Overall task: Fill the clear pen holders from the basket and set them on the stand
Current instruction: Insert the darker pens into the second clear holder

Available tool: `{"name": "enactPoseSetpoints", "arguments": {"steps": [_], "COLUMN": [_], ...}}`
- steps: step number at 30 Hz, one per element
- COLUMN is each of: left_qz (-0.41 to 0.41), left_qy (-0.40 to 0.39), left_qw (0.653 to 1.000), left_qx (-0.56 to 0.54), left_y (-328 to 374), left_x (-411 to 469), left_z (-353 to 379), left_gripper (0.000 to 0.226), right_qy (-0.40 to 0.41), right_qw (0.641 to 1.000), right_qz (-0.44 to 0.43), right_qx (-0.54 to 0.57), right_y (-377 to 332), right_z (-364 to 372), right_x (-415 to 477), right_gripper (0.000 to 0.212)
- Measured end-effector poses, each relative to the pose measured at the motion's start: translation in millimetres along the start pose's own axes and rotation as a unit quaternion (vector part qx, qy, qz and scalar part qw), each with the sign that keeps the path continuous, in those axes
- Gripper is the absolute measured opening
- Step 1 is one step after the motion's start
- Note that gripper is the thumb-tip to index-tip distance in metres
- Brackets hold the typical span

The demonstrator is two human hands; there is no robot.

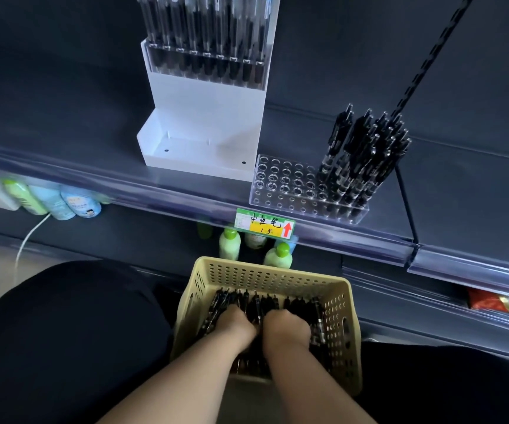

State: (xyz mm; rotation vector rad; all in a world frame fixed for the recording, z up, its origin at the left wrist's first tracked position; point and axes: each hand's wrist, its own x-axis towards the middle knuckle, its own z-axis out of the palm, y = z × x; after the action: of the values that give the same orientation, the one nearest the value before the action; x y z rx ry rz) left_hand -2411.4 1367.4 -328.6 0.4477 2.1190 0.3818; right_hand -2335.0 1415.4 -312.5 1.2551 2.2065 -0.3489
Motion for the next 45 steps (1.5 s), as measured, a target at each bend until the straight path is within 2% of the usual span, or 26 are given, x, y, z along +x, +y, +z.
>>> {"name": "enactPoseSetpoints", "arguments": {"steps": [4,7,10,17,22,29,35,39,43,45], "left_qz": [0.009,0.033,0.047,0.038,0.024,0.052,0.101,0.154,0.233,0.284], "left_qy": [-0.023,-0.024,-0.004,0.029,0.033,0.008,0.026,0.037,0.05,0.08], "left_qw": [0.996,0.988,0.97,0.93,0.912,0.904,0.919,0.912,0.896,0.891], "left_qx": [-0.086,-0.146,-0.24,-0.364,-0.408,-0.424,-0.381,-0.379,-0.376,-0.346], "left_y": [-2,-6,-11,-16,-16,-10,1,15,37,45], "left_x": [-12,-22,-31,-37,-35,-35,-50,-66,-88,-99], "left_z": [-4,-7,-12,-25,-29,-30,-35,-42,-55,-64], "left_gripper": [0.03,0.032,0.036,0.018,0.02,0.015,0.022,0.023,0.022,0.02], "right_qy": [0.005,0.0,-0.001,-0.01,-0.03,-0.048,0.029,0.099,0.217,0.267], "right_qw": [0.999,1.0,1.0,0.999,0.993,0.975,0.97,0.955,0.94,0.919], "right_qz": [0.019,0.014,0.012,0.038,0.061,-0.014,-0.078,-0.086,-0.1,-0.113], "right_qx": [0.04,0.02,0.004,0.009,0.099,0.215,0.228,0.267,0.242,0.268], "right_y": [9,12,12,10,11,19,27,32,38,42], "right_z": [-4,0,5,2,-4,-19,-37,-58,-81,-92], "right_x": [-5,-13,-20,-21,-21,-33,-54,-64,-75,-81], "right_gripper": [0.031,0.031,0.032,0.034,0.033,0.039,0.037,0.037,0.028,0.021]}}
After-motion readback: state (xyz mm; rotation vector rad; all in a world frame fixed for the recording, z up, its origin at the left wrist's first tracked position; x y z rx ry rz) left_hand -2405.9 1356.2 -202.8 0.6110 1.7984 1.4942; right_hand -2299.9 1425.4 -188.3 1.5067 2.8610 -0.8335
